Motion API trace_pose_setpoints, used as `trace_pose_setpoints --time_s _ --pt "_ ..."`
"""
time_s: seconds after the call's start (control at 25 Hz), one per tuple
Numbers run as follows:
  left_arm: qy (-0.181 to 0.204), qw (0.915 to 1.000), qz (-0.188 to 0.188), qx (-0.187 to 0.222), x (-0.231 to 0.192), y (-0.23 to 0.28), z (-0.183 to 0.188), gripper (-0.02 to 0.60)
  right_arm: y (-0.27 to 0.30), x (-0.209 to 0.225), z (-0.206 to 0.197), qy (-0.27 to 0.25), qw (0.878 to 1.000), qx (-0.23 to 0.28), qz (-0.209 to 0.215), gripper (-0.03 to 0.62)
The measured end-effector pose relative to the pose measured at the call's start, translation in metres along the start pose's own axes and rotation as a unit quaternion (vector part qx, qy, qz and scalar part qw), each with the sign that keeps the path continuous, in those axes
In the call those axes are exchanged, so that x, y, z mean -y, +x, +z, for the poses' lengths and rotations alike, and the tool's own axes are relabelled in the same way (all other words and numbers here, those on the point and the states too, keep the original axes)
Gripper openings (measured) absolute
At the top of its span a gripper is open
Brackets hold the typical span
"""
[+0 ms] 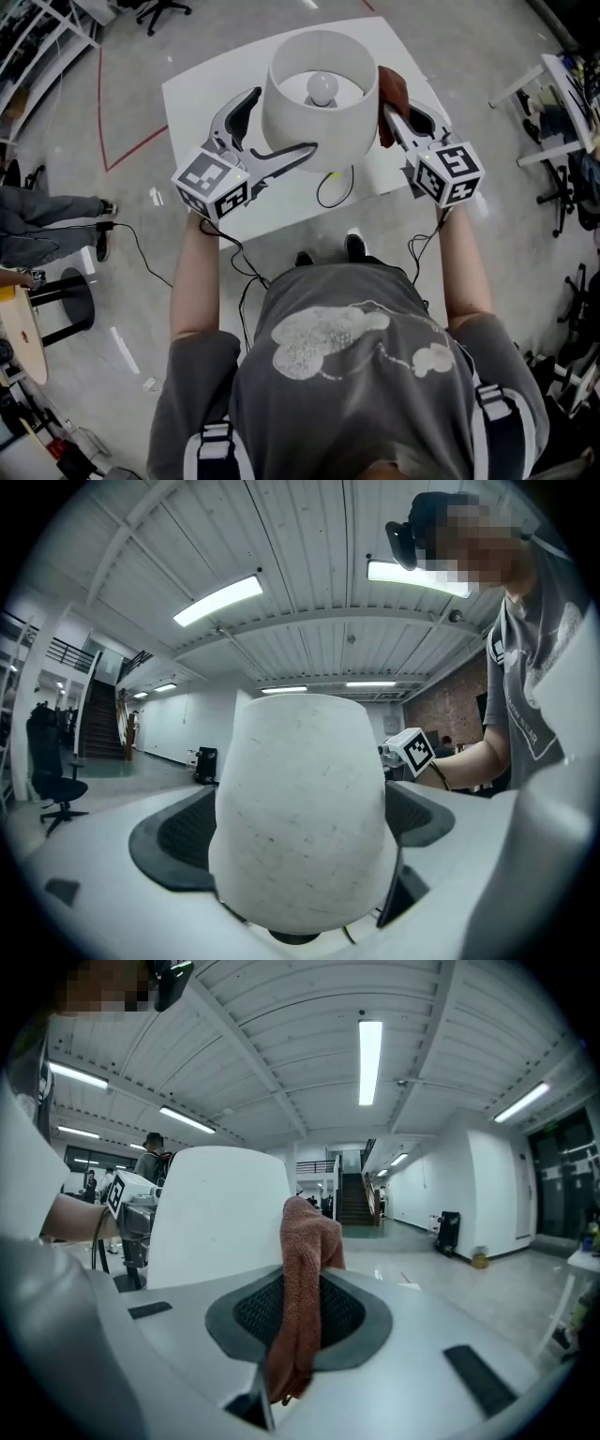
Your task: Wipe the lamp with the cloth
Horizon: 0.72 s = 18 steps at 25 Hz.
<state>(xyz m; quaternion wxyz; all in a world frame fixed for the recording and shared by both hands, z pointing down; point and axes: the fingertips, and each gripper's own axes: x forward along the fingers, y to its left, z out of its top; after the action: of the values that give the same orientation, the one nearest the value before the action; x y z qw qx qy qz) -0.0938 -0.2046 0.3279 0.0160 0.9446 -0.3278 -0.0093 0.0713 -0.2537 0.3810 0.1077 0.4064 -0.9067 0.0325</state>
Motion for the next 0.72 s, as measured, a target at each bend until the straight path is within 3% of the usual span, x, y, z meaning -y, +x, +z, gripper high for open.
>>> trace_pose_setpoints --time_s 0.2,0.4,0.6,0.72 --pt "-0.022 0.9966 0.077 0.019 0.014 -0.006 -0.006 0.603 -0.003 0.026 0.018 -0.021 0.999 0.024 0.017 0.057" --pt "-0.056 0.9867 0.145 0.046 0.030 -0.011 -0.001 0.604 0.012 0.043 0.056 -0.055 0.995 0.059 0.051 0.057" --pt "-0.061 0.9737 0.212 0.058 0.032 -0.007 0.007 0.604 0.043 0.032 0.091 -0.091 0.986 0.083 0.116 0.058" --pt "-0.060 0.9615 0.260 0.067 0.030 -0.002 0.009 0.604 0.060 0.015 0.104 -0.121 0.974 0.089 0.171 0.058"
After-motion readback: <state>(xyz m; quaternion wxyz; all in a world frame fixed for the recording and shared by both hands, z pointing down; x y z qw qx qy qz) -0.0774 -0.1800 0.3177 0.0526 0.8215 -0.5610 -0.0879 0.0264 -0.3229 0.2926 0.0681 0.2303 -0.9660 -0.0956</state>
